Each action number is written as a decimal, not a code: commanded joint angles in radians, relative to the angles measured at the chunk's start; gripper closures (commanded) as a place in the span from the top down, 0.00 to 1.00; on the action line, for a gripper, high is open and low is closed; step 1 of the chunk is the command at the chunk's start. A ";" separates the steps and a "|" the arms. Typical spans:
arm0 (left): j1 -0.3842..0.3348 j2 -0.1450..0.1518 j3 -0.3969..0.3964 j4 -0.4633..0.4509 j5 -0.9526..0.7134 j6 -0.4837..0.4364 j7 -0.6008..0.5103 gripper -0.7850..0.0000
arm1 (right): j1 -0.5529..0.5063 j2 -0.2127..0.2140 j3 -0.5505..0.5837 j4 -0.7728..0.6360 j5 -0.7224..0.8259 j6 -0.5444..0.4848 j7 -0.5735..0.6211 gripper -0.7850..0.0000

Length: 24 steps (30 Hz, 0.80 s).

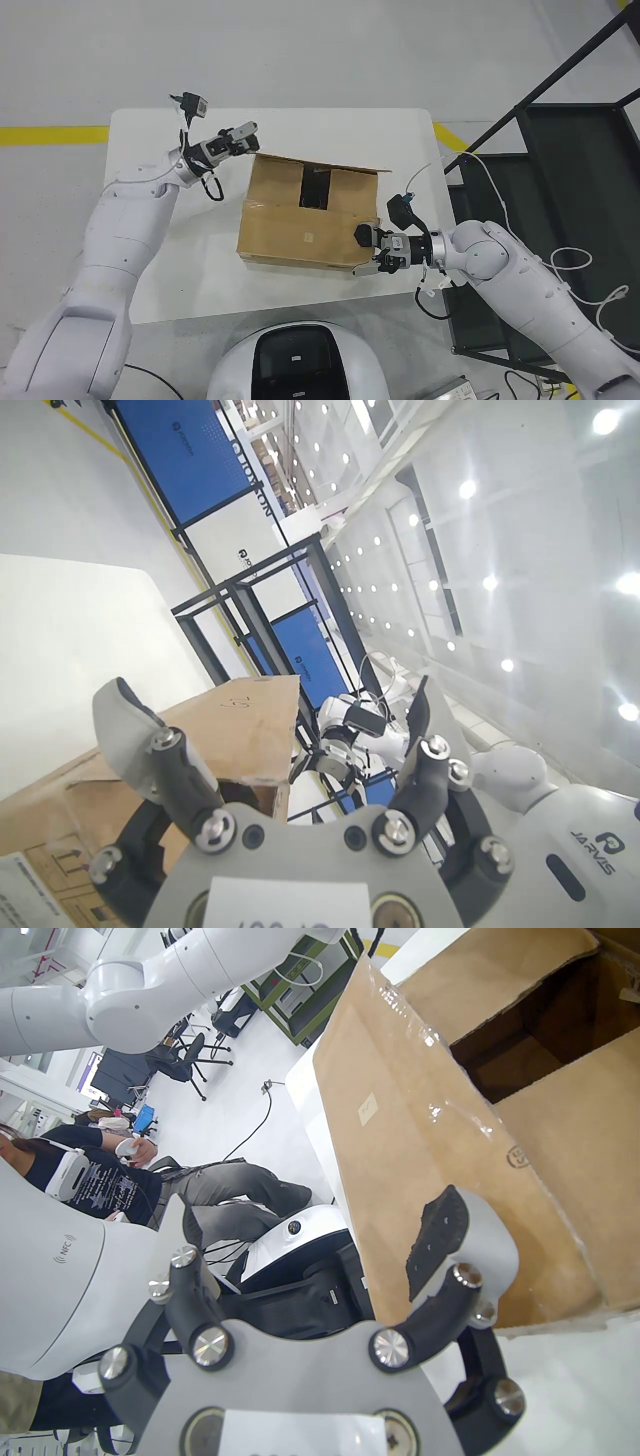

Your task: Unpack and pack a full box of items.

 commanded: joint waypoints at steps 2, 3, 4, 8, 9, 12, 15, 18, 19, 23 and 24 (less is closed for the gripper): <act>0.029 0.026 0.015 -0.059 0.036 0.010 -0.010 1.00 | 0.000 0.000 0.000 0.000 0.000 0.000 0.000 1.00; 0.037 0.033 0.021 -0.075 0.046 0.012 -0.012 1.00 | 0.000 0.000 0.000 0.000 0.000 0.000 0.000 1.00; 0.044 0.041 0.027 -0.088 0.054 0.014 -0.013 1.00 | -0.002 -0.001 0.000 -0.005 -0.003 0.010 -0.007 1.00; 0.064 0.068 0.049 -0.121 0.077 0.012 -0.011 1.00 | -0.009 -0.001 0.009 -0.037 -0.011 0.037 -0.015 1.00; 0.067 0.074 0.055 -0.127 0.084 0.010 -0.009 1.00 | -0.009 -0.001 0.012 -0.041 -0.001 0.046 -0.012 1.00; 0.074 0.092 0.074 -0.140 0.106 -0.002 0.003 1.00 | 0.000 -0.001 0.022 -0.040 0.056 0.127 0.002 1.00; 0.076 0.106 0.092 -0.145 0.112 -0.018 0.018 1.00 | 0.022 -0.006 0.014 -0.020 0.174 0.183 0.031 1.00; 0.075 0.116 0.111 -0.147 0.106 -0.031 0.032 1.00 | 0.052 -0.014 0.002 0.025 0.276 0.197 0.064 1.00; 0.074 0.119 0.117 -0.147 0.103 -0.035 0.035 1.00 | 0.062 -0.017 0.000 0.038 0.281 0.202 0.072 1.00; 0.073 0.131 0.141 -0.144 0.091 -0.048 0.049 1.00 | 0.092 -0.028 -0.024 0.080 0.310 0.252 0.106 1.00; 0.073 0.133 0.147 -0.143 0.086 -0.051 0.051 1.00 | 0.093 -0.031 -0.033 0.097 0.338 0.285 0.111 1.00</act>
